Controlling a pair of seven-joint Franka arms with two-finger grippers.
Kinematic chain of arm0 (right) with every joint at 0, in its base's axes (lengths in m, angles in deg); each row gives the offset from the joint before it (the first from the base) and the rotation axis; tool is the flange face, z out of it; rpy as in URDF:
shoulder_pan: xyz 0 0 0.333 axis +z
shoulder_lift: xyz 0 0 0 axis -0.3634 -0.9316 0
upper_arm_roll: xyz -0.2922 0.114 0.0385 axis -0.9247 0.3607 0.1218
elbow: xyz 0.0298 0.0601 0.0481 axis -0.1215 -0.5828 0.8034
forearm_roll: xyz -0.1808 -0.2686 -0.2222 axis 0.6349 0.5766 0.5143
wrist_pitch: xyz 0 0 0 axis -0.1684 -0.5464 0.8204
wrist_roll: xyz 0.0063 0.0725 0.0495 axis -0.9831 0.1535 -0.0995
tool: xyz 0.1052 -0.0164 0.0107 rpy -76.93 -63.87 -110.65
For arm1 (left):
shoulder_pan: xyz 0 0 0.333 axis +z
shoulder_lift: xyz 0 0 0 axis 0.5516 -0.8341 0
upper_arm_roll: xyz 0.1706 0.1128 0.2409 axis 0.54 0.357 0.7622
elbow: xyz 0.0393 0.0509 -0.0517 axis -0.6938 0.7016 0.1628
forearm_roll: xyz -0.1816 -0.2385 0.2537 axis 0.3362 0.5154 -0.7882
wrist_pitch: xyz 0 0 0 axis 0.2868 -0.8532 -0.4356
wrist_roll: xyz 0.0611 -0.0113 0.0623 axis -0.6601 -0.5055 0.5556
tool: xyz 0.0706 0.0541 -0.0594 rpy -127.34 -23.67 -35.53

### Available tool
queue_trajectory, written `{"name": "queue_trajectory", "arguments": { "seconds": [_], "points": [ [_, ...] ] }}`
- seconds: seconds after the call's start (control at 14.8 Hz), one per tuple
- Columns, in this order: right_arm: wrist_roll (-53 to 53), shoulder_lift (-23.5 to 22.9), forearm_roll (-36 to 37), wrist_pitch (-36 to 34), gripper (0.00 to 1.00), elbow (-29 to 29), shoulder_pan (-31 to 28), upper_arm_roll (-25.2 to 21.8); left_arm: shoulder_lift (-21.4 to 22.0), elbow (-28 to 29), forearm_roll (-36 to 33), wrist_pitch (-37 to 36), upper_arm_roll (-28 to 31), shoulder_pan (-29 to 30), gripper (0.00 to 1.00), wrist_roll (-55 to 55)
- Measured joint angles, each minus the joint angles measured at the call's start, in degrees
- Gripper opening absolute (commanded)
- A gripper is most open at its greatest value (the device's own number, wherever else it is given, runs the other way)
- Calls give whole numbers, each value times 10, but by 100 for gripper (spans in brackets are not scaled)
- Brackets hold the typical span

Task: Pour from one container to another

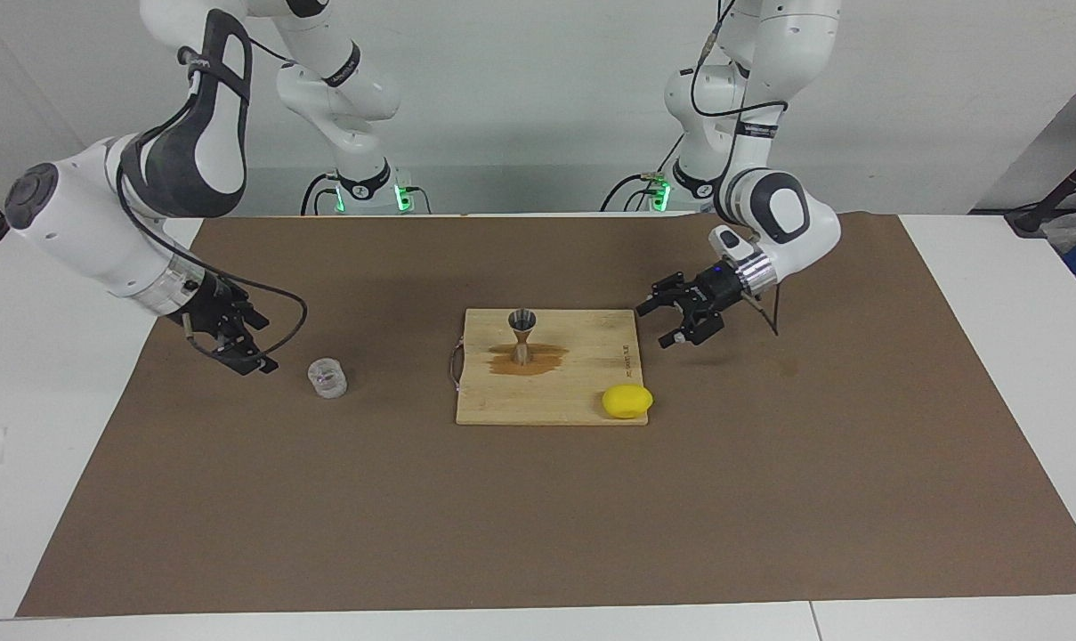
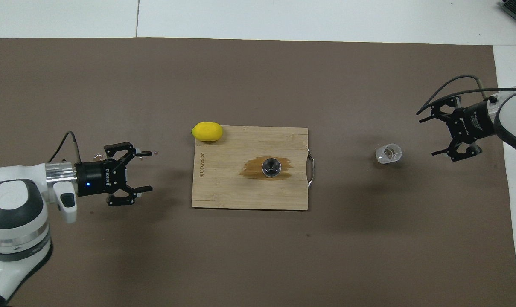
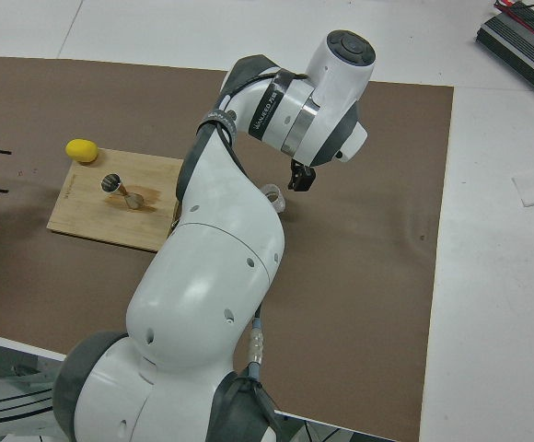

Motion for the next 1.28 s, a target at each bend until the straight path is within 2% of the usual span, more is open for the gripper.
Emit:
{"name": "queue_trajectory", "arguments": {
  "seconds": [0.27, 0.47, 0.61, 0.81, 1.01, 1.28],
  "points": [
    [1, -32, -28, 1, 95, -3, -12, 0, -5, -96, -199, -134, 1, 91, 100, 37],
    [13, -63, -47, 1, 97, -1, -23, 0, -16, -185, -307, -204, 1, 106, 100, 119],
    [27, -80, -68, 1, 97, 0, -24, 0, -24, -230, -356, -230, -3, 104, 100, 176],
    [48, -94, -90, 1, 97, -7, -24, 3, -32, -265, -416, -247, -10, 96, 100, 243],
    [76, -97, -111, 1, 97, -24, -23, 5, -44, -311, -450, -283, -12, 88, 100, 270],
    [78, -96, -120, 4, 97, -30, -18, 6, -65, -402, -500, -315, -13, 67, 100, 292]
  ]
}}
